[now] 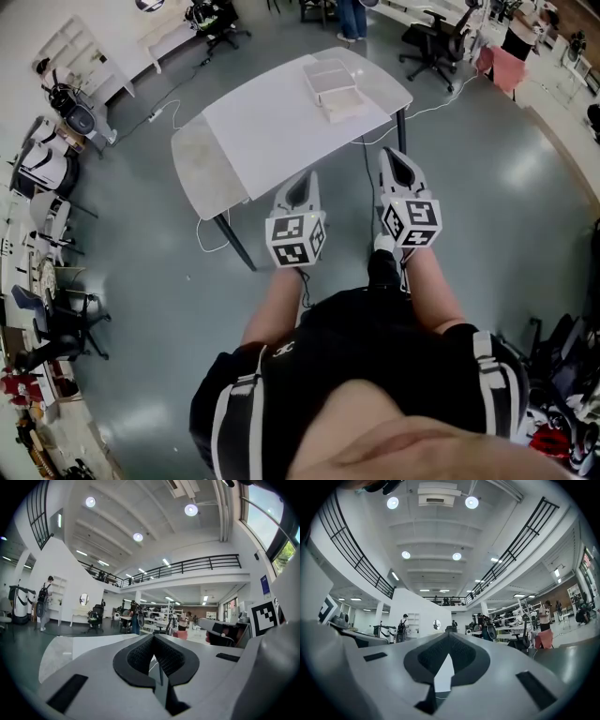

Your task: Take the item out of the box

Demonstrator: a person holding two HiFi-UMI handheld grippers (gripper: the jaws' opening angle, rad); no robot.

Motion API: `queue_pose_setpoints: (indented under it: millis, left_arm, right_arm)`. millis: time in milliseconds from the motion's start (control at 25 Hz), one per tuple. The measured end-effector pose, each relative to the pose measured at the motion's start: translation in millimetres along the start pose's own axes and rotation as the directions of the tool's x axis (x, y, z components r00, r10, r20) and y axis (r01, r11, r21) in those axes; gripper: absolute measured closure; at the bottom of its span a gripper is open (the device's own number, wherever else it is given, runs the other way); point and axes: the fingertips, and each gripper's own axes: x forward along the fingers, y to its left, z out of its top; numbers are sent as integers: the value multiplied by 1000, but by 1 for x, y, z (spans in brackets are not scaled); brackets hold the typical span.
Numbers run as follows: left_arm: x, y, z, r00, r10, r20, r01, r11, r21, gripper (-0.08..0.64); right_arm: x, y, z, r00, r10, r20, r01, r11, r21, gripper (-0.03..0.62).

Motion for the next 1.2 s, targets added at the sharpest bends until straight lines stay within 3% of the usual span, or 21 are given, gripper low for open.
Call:
queue_pose_setpoints:
  millis: [600,1200]
  left_arm:
    - [199,31,15,999,46,16,-46,999,16,546]
    - [396,59,38,991,123,-54,-123,992,-1,546]
  right_arm:
    - [173,-118,-31,999,50,11,-50,999,15,580]
    - [352,-230,-53,989,136,-61,-133,990,44,580]
